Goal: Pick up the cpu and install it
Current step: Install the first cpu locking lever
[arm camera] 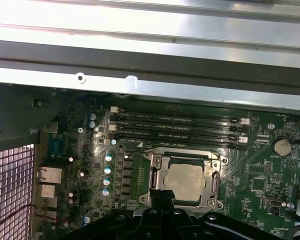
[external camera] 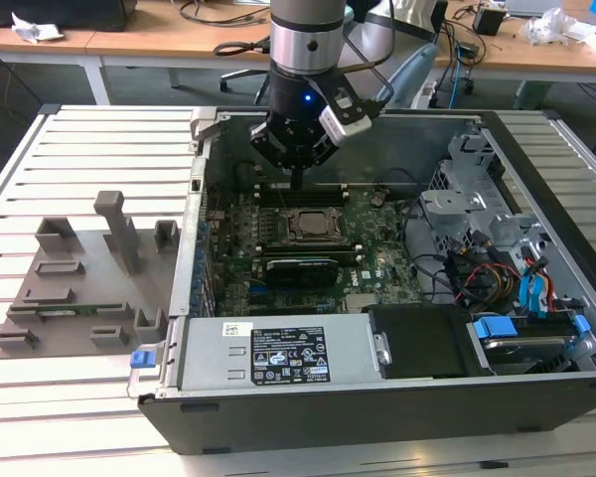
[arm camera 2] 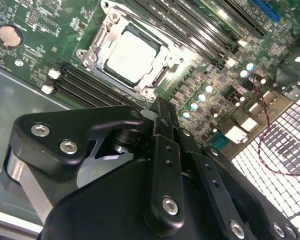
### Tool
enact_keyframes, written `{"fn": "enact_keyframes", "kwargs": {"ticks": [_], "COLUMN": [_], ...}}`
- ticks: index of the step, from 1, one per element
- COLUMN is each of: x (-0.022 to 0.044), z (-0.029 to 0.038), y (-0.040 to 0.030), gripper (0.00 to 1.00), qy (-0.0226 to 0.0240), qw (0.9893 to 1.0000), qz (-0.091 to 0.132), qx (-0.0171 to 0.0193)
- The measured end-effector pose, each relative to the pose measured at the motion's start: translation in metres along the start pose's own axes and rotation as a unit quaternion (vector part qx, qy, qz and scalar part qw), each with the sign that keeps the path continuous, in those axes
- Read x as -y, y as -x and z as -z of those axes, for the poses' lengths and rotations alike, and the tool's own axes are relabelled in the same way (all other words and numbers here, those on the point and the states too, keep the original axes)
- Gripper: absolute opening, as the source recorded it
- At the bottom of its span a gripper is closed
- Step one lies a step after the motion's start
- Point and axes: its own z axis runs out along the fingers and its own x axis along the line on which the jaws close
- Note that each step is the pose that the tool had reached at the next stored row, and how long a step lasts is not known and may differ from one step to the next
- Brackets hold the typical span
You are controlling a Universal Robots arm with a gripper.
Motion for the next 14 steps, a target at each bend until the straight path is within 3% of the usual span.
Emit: {"fn": "enact_keyframes", "kwargs": {"ticks": [9, 14], "x": [-0.0011, -0.0014], "z": [-0.0001, -0.0002], "y": [-0.0138, -0.0178], "gripper": [0.11, 0.11], "qy": [0.0, 0.0], "qw": [1.0, 1.0], "qz": [0.0, 0.0], "qx": [0.0, 0.0]}}
